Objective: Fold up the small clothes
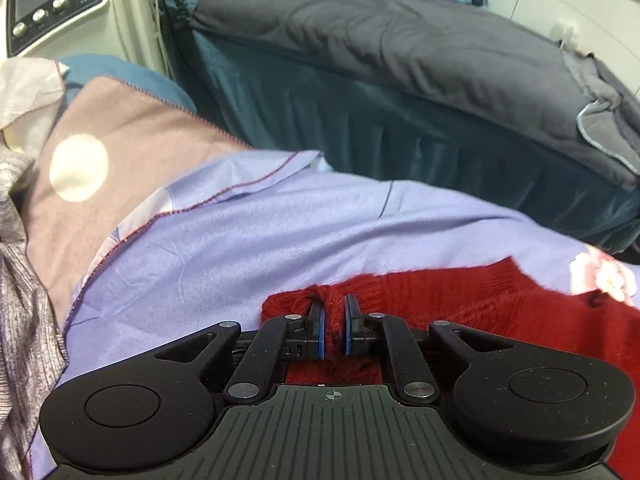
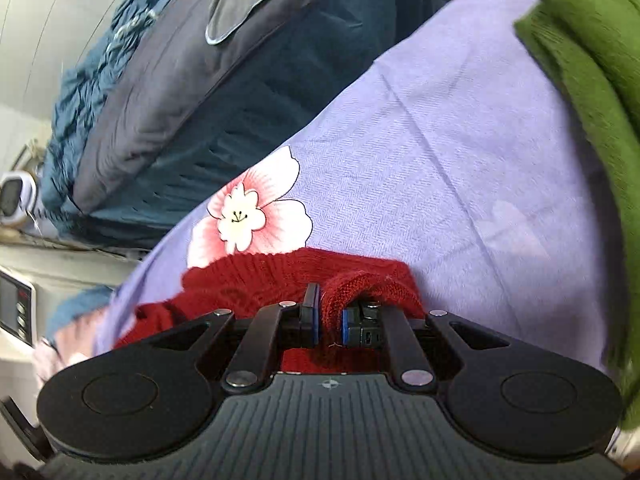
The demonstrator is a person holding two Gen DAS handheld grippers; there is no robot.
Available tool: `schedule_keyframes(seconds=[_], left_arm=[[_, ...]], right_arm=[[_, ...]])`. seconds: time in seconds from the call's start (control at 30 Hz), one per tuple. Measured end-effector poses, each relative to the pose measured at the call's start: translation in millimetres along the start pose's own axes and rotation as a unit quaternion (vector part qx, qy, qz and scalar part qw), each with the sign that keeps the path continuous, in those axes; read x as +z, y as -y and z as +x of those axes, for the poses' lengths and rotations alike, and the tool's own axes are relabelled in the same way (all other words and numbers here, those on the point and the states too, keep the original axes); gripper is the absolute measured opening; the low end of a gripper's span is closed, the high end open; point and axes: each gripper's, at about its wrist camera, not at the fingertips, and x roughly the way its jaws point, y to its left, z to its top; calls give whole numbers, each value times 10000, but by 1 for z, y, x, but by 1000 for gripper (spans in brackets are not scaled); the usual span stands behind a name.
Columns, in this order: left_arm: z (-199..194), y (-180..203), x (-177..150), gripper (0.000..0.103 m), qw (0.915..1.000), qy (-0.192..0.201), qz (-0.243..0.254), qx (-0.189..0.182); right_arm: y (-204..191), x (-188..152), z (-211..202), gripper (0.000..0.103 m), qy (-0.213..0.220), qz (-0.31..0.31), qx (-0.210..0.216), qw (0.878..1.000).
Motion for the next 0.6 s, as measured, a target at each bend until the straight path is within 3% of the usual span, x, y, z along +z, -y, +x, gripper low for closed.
schedule_keyframes(seconds=[0.27, 0.33, 0.37, 0.4, 0.43, 0.5, 0.53, 0.57, 0.6], left_arm=[[0, -16, 1, 67, 9998, 0, -164, -93], [-4, -15, 2, 75, 9999, 53, -119, -51], [-5, -16, 2, 86, 9999, 103, -98, 14], [-8, -15, 2, 103, 9994, 211, -48, 279], [-11, -14, 3, 103, 9965, 362, 46, 751], [-18, -16, 6, 103, 9872, 701, 264, 1410], [-20, -19, 9, 103, 9864, 703, 295, 1453], [-22, -24, 11, 103, 9880, 659, 280, 1370], [-24, -28, 12, 103, 9901, 605, 279, 1235]], right_arm=[[12, 1, -15, 13, 45, 56, 122, 9999], [14, -1, -20, 13, 120, 104, 158, 9997], [16, -1, -23, 13, 154, 154, 187, 9996], [18, -2, -24, 13, 169, 218, 220, 9994], [20, -1, -25, 14, 178, 318, 280, 9989], [28, 0, -28, 30, 218, 646, 486, 9965], [32, 0, -32, 40, 280, 832, 611, 9943], [36, 1, -37, 62, 415, 996, 707, 9916], [39, 2, -44, 76, 611, 1129, 717, 9891]])
